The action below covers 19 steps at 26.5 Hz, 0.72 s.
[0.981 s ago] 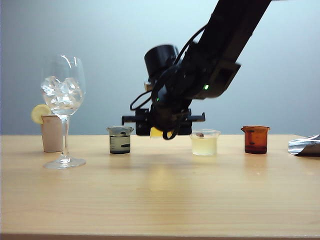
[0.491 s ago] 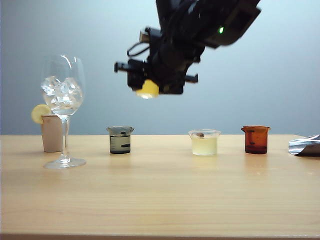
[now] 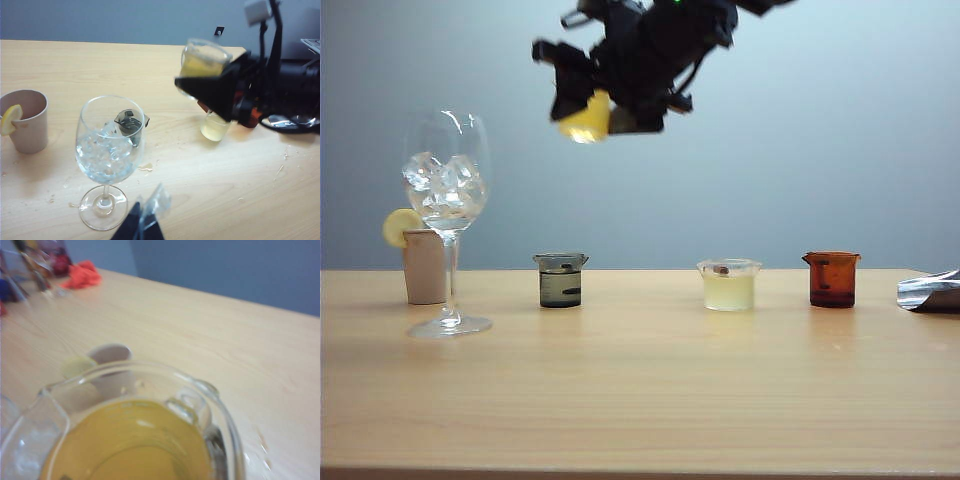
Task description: Pick up the second measuring cup from the left, pour the orange juice inside into the goblet, and finally put the measuring cup back in its original place.
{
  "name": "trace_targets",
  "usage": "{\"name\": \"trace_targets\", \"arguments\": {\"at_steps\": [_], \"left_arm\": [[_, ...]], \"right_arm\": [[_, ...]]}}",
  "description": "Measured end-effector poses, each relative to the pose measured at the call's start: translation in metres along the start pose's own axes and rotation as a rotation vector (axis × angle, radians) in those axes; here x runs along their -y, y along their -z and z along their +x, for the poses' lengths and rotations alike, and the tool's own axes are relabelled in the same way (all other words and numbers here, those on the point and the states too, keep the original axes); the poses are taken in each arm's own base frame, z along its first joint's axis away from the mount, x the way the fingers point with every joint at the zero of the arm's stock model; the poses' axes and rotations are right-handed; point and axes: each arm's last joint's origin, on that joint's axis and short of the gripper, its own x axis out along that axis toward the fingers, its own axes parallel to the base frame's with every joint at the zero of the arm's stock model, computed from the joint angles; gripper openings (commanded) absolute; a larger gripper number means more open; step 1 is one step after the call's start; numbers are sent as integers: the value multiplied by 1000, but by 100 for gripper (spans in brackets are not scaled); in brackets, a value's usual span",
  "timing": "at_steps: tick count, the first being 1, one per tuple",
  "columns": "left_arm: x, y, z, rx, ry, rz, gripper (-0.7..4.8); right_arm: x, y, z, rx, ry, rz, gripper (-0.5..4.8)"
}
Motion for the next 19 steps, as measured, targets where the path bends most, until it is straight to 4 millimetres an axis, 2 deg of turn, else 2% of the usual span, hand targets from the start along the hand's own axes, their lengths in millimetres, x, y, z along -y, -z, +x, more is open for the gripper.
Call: {"name": "trace_targets", "arguments": {"at_steps": [4, 9, 19], "left_arm": [[0, 0, 0, 0, 0, 0, -5], [0, 0, 0, 0, 0, 0, -5], [0, 0, 0, 0, 0, 0, -5]], "right_arm": [[-6, -20, -1, 32, -45, -27, -1], [-8, -33, -3, 44, -84, -52, -1], [-20, -44, 1, 56, -133, -142, -1]]}}
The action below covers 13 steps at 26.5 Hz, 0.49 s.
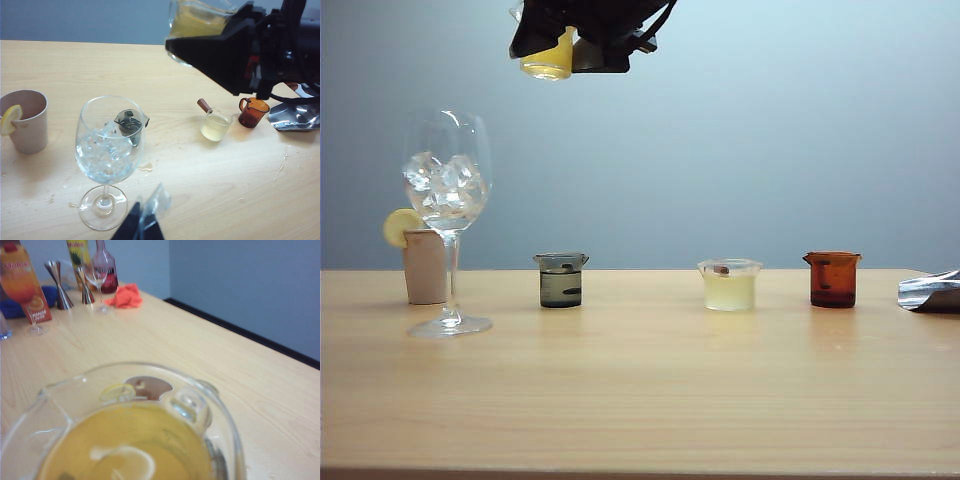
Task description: Pick up the second measuring cup from the left, pour the orange juice inside into the goblet, and finally put the measuring cup back in its original place.
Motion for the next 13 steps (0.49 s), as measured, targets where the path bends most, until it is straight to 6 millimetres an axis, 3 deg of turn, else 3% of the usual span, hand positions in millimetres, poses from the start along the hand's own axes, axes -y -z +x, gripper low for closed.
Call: {"name": "trace_targets", "arguments": {"at_steps": [13], "left_arm": [[0, 0, 0, 0, -1, 0, -5]], "right_arm": [[-3, -12, 13, -24, -76, -99, -1]]}}
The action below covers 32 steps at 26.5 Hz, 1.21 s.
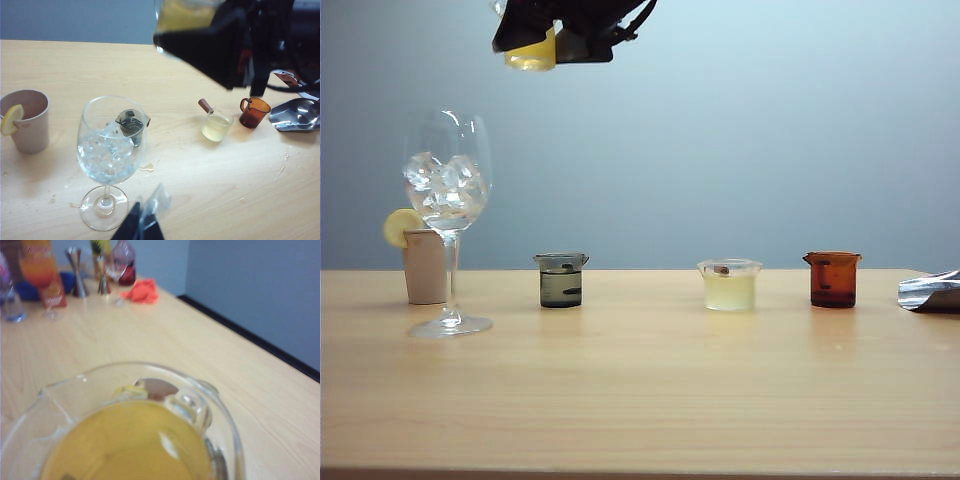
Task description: Pick up the second measuring cup from the left, pour the orange juice inside into the goblet, and finally put the measuring cup back in its original place.
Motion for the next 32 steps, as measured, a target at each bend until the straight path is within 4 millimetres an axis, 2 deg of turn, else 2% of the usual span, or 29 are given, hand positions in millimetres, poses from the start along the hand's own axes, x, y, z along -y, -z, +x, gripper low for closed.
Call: {"name": "trace_targets", "arguments": {"at_steps": [12, 18, 32], "left_arm": [[0, 0, 0, 0, 0, 0, -5], [0, 0, 0, -1, 0, 0, -5], [0, 0, 0, -1, 0, 0, -5]], "right_arm": [[-10, 9, 10, -19, -27, -148, -1], [-9, 20, 19, -38, -25, -206, -1], [-9, 21, 21, -32, -25, -362, -1]]}}
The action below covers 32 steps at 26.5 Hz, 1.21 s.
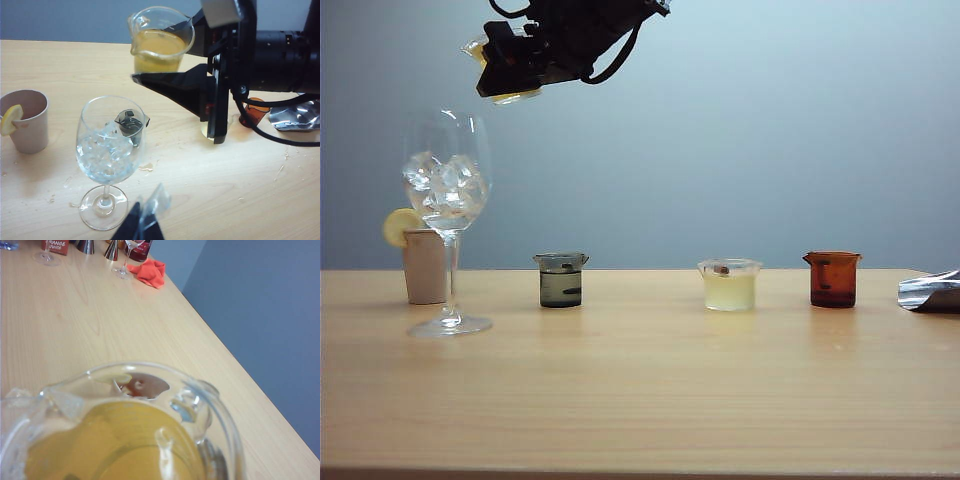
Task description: Pick up the second measuring cup from the left, pour the orange juice inside into the goblet, and finally put the measuring cup back in its original place.
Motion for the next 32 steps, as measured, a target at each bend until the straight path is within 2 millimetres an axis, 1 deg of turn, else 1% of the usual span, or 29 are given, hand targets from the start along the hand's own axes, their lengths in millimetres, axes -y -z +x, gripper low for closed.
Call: {"name": "trace_targets", "arguments": {"at_steps": [9, 15, 24, 32], "left_arm": [[0, 0, 0, 0, 0, 0, -5], [0, 0, 0, 1, 0, 0, -5], [0, 0, 0, 0, 0, 0, -5], [0, 0, 0, 1, 0, 0, -5]], "right_arm": [[-1, 2, 2, -7, -5, -2, -1], [-1, 2, 2, -7, -6, -60, -1], [-1, 3, 2, -7, -7, -94, -1], [-13, 9, 13, -15, -18, -106, -1]]}}
